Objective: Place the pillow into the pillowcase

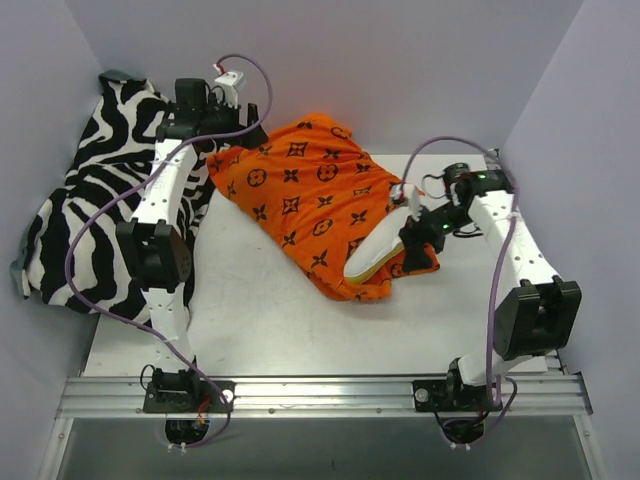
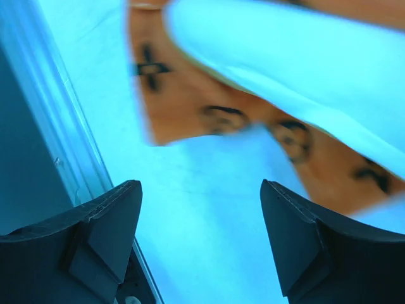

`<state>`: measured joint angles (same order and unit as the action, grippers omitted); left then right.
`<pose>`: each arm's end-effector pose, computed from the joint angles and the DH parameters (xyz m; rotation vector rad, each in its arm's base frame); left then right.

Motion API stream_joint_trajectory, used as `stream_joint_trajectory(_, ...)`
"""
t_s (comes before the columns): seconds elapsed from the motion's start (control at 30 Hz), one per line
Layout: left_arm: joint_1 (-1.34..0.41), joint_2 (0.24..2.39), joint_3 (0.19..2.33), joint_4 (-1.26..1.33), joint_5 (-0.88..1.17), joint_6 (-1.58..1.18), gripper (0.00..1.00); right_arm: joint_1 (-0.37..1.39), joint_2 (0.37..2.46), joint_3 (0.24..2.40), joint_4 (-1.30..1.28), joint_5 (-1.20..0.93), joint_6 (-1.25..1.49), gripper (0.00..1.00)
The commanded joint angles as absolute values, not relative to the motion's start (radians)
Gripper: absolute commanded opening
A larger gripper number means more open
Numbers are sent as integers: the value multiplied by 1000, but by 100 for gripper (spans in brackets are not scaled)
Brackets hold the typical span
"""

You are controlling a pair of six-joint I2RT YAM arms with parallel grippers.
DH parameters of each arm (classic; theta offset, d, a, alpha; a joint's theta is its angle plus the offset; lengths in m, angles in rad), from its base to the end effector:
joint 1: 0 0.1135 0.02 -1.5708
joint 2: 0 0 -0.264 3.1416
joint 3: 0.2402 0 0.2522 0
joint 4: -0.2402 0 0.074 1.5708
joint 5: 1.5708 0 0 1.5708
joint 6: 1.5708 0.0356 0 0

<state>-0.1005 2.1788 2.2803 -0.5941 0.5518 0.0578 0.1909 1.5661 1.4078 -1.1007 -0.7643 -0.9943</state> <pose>0.4959 -0.0688 0.3654 0.4975 1.9735 -0.5936 0.2906 0.0812 0.3032 -1.5040 1.9552 0.7594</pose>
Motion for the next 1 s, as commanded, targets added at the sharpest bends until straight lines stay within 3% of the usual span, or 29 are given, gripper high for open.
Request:
stream_joint_trajectory(0.0,-115,2117,2191,-736,496,83,97,-27,1566,1515,-1145,-819,-892,77)
stream_joint_trajectory(0.07,-110,2059,2015,-680,492,83,97,-109,1659,1595,-1038,-815,-730,75)
stream_joint_trajectory(0.17,-130,1981,1831,-614,523,52,97,-86,1828,1693,-892,-703,-545,72)
stream_joint_trajectory(0.2,-141,1964,1806,-612,526,37,96,-72,1877,1733,-870,-607,-508,72)
stream_joint_trajectory(0.37,-247,1911,1678,-612,648,76,92,-38,2199,1997,-883,-532,-306,74)
stream_joint_trajectory(0.5,-378,1835,1664,-632,703,202,96,-32,2195,1854,-899,-564,-307,75)
stream_joint_trajectory(0.6,-507,1816,1672,-643,672,311,97,-20,2131,1699,-907,-794,-308,39)
stream_joint_trajectory(0.67,-569,1819,1671,-640,637,345,97,-8,2065,1631,-900,-955,-316,26)
stream_joint_trajectory(0.73,-651,1825,1651,-637,563,400,97,-6,2027,1577,-899,-1034,-296,28)
stream_joint_trajectory(0.87,-794,1806,1574,-520,421,504,97,-54,1948,1542,-885,-1108,-200,58)
stream_joint_trajectory(0.97,-886,1805,1533,-454,350,563,97,-132,1890,1459,-885,-1083,-155,67)
